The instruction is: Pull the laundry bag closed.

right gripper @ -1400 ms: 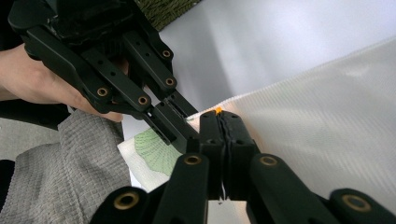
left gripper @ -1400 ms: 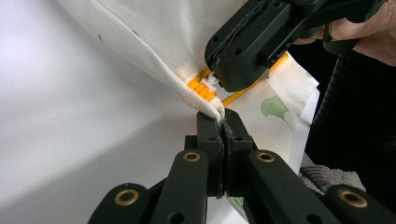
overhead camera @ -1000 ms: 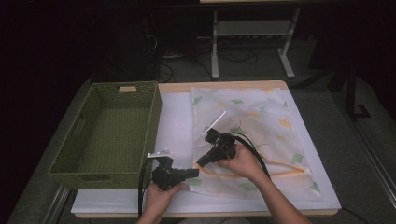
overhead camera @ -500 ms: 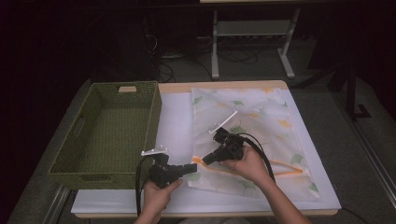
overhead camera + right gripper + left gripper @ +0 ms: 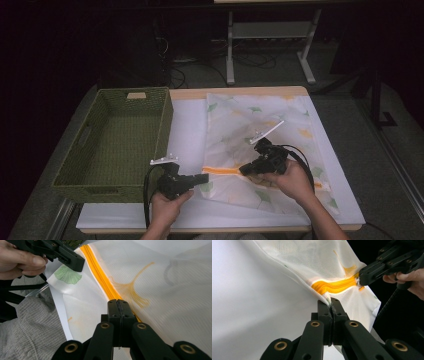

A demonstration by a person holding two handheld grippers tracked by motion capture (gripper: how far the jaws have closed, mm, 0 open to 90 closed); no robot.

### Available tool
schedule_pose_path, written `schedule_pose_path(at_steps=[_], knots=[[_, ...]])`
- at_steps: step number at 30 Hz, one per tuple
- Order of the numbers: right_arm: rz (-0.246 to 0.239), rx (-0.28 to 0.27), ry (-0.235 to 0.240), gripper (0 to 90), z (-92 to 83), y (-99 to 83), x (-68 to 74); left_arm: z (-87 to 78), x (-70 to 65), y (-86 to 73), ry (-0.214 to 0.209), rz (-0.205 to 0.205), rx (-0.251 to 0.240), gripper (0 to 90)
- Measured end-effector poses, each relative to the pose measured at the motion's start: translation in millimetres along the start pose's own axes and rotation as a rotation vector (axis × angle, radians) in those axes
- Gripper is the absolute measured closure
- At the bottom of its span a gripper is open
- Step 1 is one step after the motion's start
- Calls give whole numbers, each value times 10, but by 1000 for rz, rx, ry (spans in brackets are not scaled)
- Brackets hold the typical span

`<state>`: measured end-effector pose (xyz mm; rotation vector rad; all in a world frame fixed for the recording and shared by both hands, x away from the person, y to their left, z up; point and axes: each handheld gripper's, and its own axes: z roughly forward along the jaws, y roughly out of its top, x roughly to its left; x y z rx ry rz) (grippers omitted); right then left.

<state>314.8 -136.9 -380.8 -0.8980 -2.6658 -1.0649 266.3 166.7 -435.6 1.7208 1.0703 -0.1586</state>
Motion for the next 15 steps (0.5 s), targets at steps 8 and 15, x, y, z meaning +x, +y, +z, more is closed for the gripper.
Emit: schedule_pose_path(at_steps=[8, 15], knots=[[22, -22, -17, 900, -165, -126, -63, 8, -17, 15, 15, 31, 27, 890], [24, -27, -48, 900, -244, -155, -67, 0, -24, 23, 32, 31, 32, 891]])
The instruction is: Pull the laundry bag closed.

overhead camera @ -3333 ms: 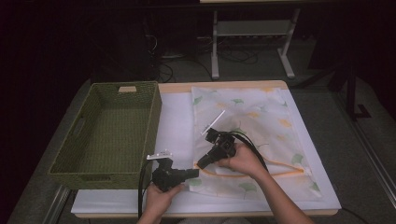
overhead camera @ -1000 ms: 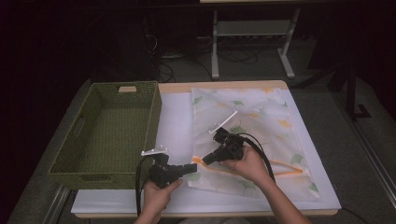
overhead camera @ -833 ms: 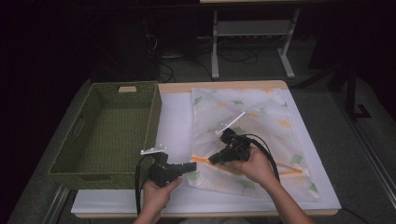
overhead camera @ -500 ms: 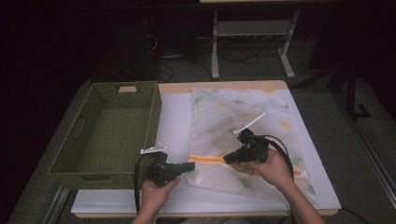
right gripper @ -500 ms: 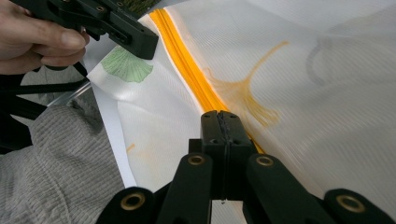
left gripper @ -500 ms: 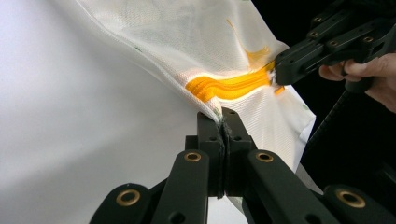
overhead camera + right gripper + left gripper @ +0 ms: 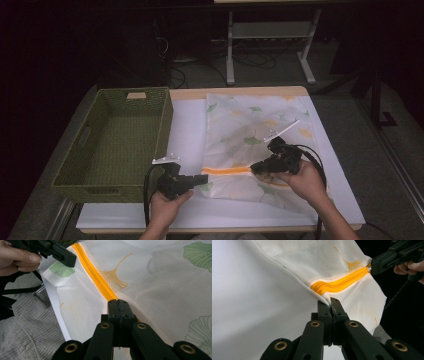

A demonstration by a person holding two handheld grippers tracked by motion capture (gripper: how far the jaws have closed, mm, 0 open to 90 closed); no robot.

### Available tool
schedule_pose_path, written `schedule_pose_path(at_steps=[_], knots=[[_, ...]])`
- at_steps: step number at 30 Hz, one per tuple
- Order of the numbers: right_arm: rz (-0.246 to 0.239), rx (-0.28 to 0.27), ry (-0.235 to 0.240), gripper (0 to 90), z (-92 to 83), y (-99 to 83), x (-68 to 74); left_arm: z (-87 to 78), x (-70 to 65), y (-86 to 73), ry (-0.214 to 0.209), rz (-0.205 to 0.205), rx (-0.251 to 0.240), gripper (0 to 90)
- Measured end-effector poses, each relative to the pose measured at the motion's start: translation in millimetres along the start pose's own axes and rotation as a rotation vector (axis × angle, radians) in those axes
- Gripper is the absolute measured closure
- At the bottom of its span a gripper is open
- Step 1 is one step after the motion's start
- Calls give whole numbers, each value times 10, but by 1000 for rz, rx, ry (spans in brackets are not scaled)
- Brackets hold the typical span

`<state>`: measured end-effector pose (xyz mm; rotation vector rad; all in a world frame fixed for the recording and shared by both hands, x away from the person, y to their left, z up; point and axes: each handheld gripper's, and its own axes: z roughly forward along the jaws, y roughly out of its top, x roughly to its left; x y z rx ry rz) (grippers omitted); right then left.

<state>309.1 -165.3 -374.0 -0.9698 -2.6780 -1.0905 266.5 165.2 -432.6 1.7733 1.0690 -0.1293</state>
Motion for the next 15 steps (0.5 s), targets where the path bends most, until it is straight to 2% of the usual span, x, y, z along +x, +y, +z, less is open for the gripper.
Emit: schedule_pose_path(at_steps=[2, 6, 13, 15], knots=[[5, -7, -24, 900, -33, -14, 6, -1, -2, 10, 1, 1, -2, 891], [5, -12, -41, 900, -91, -41, 24, 4, -19, 18, 10, 7, 3, 891], [16, -20, -57, 900, -177, -135, 14, 7, -21, 8, 18, 9, 8, 891], [8, -34, -70, 900, -202, -173, 25, 0, -21, 5, 38, 8, 8, 891]])
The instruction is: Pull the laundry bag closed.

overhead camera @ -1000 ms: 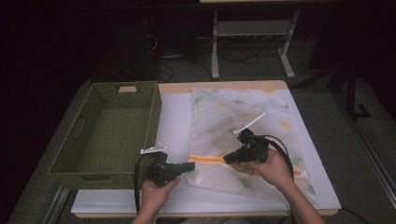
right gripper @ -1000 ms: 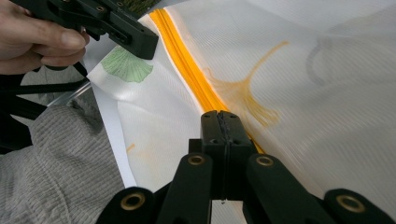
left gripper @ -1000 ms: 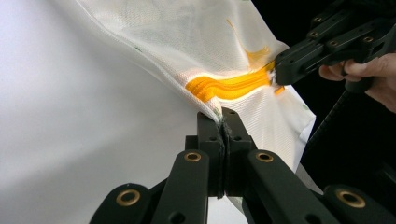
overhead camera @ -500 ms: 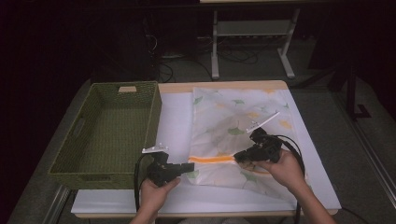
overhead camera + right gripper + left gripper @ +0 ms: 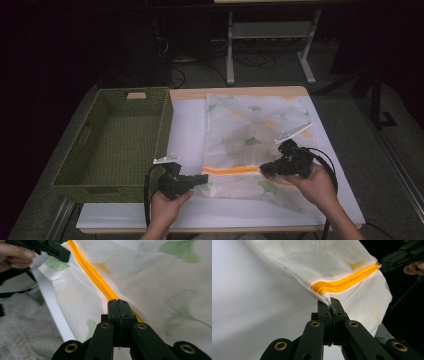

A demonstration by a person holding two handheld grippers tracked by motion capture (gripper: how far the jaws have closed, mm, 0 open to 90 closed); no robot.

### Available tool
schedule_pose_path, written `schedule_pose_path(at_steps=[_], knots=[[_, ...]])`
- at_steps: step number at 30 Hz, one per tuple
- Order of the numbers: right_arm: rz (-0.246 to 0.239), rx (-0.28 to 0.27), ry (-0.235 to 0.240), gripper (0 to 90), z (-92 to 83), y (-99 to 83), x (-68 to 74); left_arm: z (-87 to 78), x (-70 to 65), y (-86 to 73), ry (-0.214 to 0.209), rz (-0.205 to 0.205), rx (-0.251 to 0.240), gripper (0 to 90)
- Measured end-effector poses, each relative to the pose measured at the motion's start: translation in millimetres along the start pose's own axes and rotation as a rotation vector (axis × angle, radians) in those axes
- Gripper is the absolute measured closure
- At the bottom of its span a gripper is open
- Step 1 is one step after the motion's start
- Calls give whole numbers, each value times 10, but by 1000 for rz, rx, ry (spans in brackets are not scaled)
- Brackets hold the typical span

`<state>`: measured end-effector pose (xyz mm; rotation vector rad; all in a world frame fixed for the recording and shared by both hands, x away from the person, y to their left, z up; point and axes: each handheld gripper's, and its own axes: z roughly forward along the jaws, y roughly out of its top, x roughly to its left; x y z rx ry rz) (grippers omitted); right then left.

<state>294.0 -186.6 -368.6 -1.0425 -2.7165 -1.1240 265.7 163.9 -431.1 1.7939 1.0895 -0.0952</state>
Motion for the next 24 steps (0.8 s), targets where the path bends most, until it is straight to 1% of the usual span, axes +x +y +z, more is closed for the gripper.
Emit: schedule_pose_path(at_steps=[1, 3, 5, 8, 11, 15, 20, 24], knots=[[-7, -9, -18, 900, -31, -24, 6, -2, 9, -5, 3, -5, -1, 891], [11, -31, -16, 900, -109, -87, -27, 7, 10, -10, 0, -7, 3, 891], [21, -39, -11, 900, -162, -130, -55, 16, 0, -11, -7, -3, 3, 891], [28, -38, -11, 900, -212, -177, -80, 25, -14, -12, -8, 2, 8, 890], [39, -43, -10, 900, -251, -215, -123, 19, -4, -22, -8, -3, 6, 890], [53, -42, -9, 900, -269, -269, -181, 23, 0, -39, -4, 3, 14, 891], [74, -37, -5, 900, -269, -333, -252, 17, 12, -58, -1, -1, 12, 891], [79, -34, -1, 900, -263, -362, -297, 24, 11, -63, -1, -1, 8, 891]])
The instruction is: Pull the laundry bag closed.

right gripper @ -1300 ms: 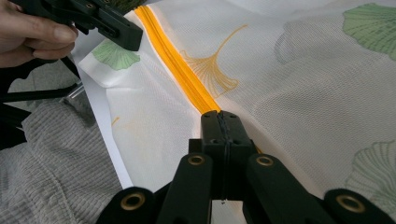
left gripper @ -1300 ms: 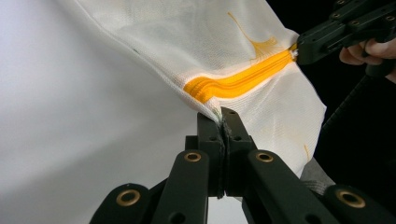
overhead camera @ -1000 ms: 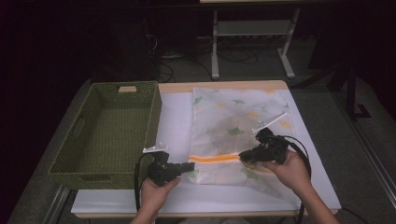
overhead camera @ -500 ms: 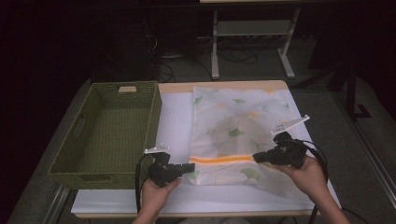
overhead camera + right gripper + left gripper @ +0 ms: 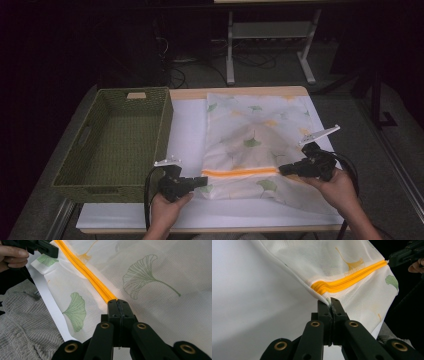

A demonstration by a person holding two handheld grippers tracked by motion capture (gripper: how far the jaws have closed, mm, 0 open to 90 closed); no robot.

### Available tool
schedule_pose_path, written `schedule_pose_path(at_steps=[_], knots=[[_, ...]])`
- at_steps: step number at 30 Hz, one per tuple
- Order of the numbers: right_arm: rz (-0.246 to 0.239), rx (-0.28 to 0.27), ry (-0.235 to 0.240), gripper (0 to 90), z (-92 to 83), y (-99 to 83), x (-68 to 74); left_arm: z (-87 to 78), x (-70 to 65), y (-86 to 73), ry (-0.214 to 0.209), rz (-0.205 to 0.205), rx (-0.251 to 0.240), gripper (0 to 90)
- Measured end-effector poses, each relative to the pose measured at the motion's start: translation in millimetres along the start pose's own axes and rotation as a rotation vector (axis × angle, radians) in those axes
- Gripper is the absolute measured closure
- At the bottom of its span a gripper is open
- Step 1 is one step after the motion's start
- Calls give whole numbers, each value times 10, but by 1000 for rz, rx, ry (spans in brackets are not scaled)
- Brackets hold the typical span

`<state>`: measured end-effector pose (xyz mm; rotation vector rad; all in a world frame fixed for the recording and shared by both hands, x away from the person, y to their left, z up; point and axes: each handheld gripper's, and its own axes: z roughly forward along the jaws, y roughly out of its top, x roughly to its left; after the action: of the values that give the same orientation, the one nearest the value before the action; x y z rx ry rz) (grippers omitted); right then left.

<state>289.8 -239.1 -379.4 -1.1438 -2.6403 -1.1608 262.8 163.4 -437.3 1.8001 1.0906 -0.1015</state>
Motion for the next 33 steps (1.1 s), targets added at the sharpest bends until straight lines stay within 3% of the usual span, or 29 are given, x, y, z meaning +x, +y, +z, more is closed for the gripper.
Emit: schedule_pose_path(at_steps=[12, 21, 33], knots=[[3, -4, 10, 899, 6, -18, -34, -6, -6, -4, -3, 11, 5, 890], [6, 3, -8, 899, -55, -49, -98, 0, 26, -33, -4, -5, 7, 890], [20, -6, -17, 899, -136, -97, -173, 11, 1, -44, -9, 5, 13, 891]])
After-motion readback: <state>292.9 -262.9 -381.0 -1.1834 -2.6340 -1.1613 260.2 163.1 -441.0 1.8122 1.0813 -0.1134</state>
